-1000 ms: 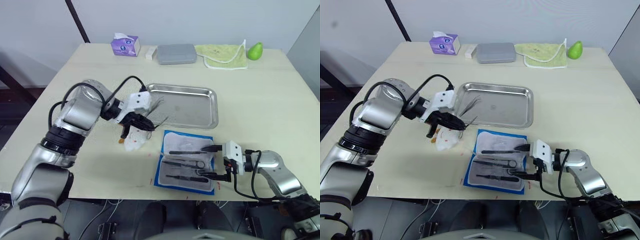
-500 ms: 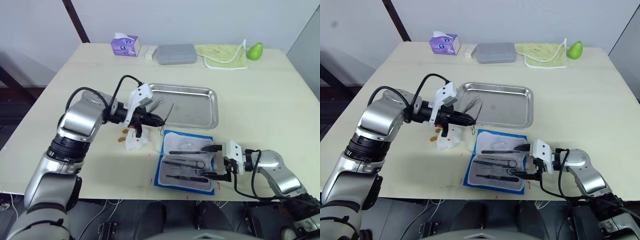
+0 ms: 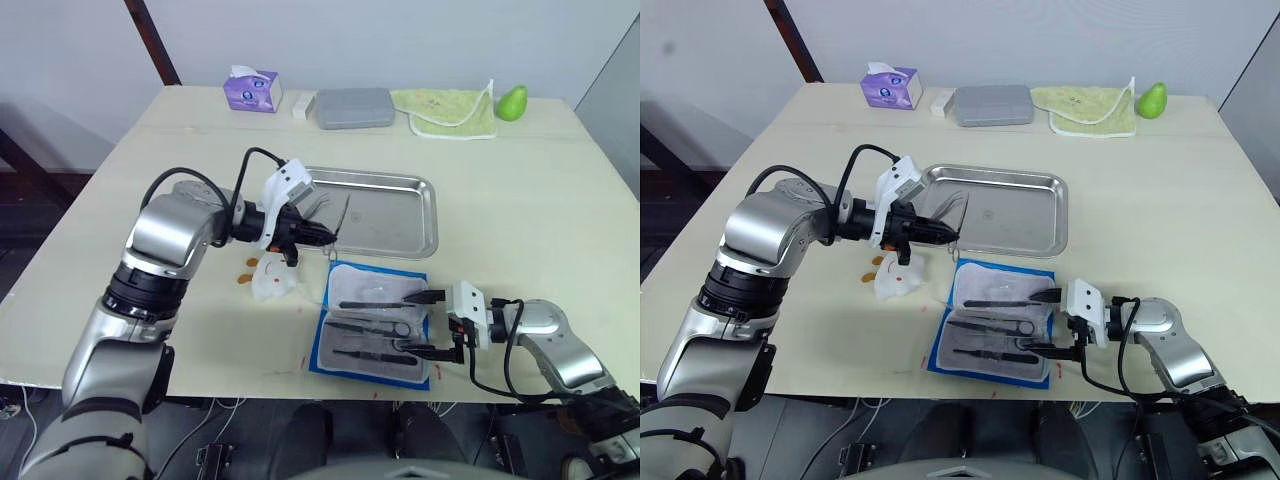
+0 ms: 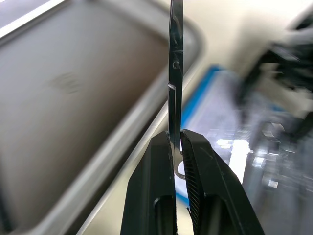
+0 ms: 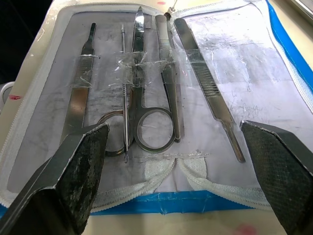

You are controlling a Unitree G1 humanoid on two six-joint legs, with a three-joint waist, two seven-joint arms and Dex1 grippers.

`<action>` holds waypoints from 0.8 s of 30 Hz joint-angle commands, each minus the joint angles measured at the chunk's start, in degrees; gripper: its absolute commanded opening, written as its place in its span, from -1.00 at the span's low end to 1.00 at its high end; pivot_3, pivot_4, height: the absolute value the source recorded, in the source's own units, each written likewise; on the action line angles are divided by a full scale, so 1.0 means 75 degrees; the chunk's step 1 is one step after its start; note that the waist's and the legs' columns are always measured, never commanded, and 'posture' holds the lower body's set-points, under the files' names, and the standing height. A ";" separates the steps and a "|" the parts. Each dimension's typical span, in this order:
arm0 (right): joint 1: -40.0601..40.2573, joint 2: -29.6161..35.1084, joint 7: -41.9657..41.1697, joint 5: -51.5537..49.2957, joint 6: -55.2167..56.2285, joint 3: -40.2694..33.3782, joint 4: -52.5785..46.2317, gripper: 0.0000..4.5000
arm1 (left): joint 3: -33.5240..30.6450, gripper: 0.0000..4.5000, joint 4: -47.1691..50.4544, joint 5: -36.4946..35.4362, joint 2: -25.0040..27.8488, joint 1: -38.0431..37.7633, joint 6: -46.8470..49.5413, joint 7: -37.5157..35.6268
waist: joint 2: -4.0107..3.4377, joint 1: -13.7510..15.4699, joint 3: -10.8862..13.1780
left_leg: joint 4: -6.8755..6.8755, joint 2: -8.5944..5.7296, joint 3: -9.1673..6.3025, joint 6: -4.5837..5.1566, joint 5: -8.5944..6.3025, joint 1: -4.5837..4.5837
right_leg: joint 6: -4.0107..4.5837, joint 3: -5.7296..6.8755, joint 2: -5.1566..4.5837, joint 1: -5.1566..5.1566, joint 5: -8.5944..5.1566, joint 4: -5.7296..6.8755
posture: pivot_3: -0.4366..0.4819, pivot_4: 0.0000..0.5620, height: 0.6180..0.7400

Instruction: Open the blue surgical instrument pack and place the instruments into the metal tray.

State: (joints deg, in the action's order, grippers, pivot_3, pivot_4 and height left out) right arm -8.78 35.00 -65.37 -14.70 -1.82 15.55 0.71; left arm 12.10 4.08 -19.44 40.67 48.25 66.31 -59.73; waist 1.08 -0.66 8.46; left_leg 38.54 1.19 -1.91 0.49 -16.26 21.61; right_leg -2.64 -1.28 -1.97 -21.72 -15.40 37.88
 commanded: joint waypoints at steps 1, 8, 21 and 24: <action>0.0404 0.0186 0.0035 0.0586 -0.0438 0.0357 0.0738 1.00 | 0.0165 -0.95 0.0498 -0.0261 0.0042 0.0175 0.0232 -0.0015 | 0.0000 -0.0002 0.0000 | 0.0000 -0.0001 0.0001 0.0000 0.0000 0.0000 | 0.0000 -0.0001 -0.0001 0.0000 0.0000 0.0000 | -0.05 -0.47 1.00; 0.0373 0.0183 0.0017 0.0588 -0.0468 0.0376 0.0737 1.00 | 0.1275 -0.95 0.0931 -0.0330 0.0700 0.0191 -0.0231 -0.0896 | -0.0002 0.0000 0.0001 | -0.0001 -0.0001 0.0002 -0.0001 0.0001 -0.0001 | 0.0001 -0.0002 -0.0001 -0.0001 0.0000 0.0000 | -0.05 -0.47 1.00; 0.0427 0.0103 0.0125 0.0578 -0.0538 0.0401 0.0651 1.00 | 0.3211 -0.95 -0.0233 0.1087 0.0444 0.0838 -0.2191 -0.1860 | -0.0001 0.0010 0.0000 | 0.0000 -0.0002 0.0005 -0.0001 0.0001 -0.0001 | 0.0001 -0.0004 0.0002 0.0000 0.0000 -0.0001 | -0.05 -0.47 1.00; 0.0473 0.0089 0.0174 0.0576 -0.0562 0.0402 0.0589 1.00 | 0.3249 -0.95 -0.0487 0.1229 0.0287 0.0972 -0.2422 -0.2073 | -0.0001 0.0004 0.0000 | 0.0001 -0.0002 0.0005 0.0000 0.0000 0.0000 | 0.0001 -0.0002 0.0002 0.0000 -0.0001 -0.0001 | -0.05 -0.47 1.00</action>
State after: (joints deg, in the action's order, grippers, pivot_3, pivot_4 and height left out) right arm -8.54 34.87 -64.93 -14.71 -1.86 15.54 0.49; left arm 36.60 0.77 -10.95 43.02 54.05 49.56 -74.03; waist 1.07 -0.62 8.46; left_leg 38.54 1.17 -1.87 0.48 -16.26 21.61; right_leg -2.63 -1.30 -1.96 -21.72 -15.40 37.88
